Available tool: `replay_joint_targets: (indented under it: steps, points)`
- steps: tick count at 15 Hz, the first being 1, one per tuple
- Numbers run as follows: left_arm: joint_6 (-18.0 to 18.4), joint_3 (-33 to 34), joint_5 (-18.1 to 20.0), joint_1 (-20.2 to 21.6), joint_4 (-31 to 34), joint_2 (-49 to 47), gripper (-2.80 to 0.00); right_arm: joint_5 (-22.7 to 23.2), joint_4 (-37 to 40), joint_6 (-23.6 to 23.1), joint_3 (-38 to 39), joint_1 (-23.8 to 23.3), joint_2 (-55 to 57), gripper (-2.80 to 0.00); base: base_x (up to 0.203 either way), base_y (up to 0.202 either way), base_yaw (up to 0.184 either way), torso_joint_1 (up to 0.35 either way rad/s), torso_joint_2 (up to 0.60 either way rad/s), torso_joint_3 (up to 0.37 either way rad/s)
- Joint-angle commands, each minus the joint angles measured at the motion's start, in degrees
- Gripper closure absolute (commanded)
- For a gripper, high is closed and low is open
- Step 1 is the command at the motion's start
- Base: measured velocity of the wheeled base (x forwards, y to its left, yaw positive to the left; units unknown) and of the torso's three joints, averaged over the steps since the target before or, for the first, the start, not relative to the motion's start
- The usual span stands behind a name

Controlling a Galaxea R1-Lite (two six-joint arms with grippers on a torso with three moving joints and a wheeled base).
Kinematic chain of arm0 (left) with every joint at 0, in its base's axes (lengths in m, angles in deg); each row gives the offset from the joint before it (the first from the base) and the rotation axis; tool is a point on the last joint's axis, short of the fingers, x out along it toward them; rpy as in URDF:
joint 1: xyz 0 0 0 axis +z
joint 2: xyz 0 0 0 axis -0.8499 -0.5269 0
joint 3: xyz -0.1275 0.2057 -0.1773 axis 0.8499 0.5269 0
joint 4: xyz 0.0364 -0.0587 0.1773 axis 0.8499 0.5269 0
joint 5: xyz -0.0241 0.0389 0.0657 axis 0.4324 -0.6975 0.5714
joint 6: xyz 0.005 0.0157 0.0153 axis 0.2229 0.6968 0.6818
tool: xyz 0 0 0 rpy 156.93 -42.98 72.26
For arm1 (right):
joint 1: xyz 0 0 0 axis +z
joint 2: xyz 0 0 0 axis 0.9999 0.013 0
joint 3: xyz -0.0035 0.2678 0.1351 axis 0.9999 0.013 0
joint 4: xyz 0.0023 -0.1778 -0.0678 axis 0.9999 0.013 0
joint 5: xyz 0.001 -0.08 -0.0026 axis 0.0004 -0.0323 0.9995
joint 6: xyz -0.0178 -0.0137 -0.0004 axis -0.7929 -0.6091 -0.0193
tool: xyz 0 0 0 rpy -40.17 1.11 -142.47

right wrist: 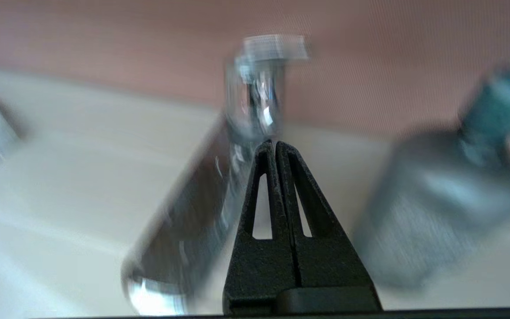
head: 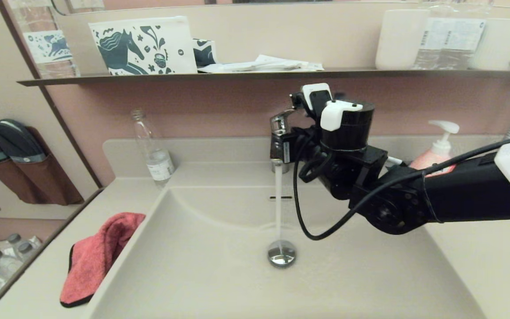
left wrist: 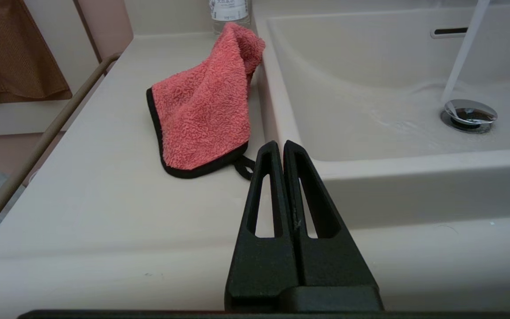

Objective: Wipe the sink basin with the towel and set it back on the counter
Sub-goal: Turn on the faucet, then turn off the faucet

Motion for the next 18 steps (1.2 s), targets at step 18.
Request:
replay_joint_targets:
  steps: [18]
  points:
    - [0.1,0.0,0.0,0.0,0.0,0.0,0.00,0.5,6.3,-5.9,-20.1,-0.7,5.1,0.00,0.000,0.000,0.000,0.000,0.00,0.000]
